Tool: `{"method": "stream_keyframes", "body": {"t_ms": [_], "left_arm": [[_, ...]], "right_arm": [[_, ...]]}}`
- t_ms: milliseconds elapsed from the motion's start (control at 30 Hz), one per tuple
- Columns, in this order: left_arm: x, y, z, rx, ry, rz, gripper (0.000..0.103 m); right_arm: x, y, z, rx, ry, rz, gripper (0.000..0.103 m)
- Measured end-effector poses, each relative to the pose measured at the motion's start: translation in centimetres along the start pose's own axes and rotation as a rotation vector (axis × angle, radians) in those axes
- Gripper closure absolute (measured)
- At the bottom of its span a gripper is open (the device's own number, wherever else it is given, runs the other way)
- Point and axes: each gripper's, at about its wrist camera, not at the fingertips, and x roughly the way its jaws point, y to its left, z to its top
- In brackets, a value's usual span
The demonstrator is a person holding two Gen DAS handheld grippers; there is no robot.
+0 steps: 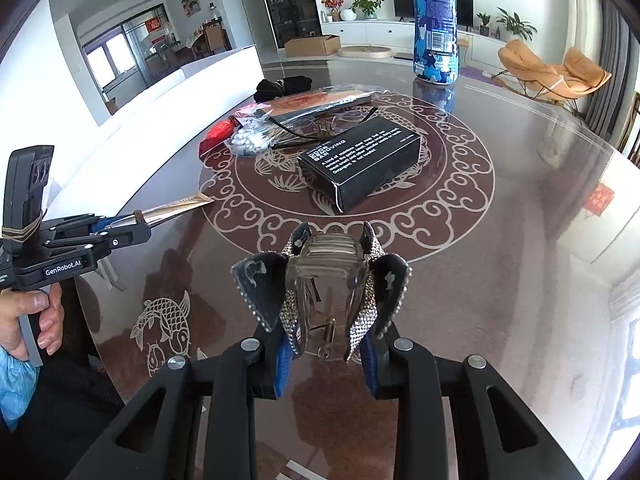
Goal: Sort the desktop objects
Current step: 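Carry the tube in the left tool and the clip in the right tool over the bin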
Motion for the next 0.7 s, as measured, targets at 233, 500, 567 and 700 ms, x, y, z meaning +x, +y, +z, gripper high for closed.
{"method": "stream_keyframes", "body": {"t_ms": [233,500,567,700], "left_arm": [[1.7,0.3,-1.2,-0.012,0.103,-0.008,0.073],[3.5,-2.0,-0.6,0.119,0.134,0.116,0.034],[3.3,-2.1,0.0,0.120,0.128,0.116,0.075],[2.3,-0.9,0.3,0.046,0.094,0.057,0.076]], "right_arm": [[-0.1,1.5,-0.9,-0.008,0.003,0.031,0.074],[-0.9,1.8,-1.2,0.000,-0.013,0.055,0.074],[-1.1,1.7,-1.3,0.008,-0.019,0.060,0.074],[-1.6,1.9,-1.1,0.007,-0.023,0.064,0.074]]}}
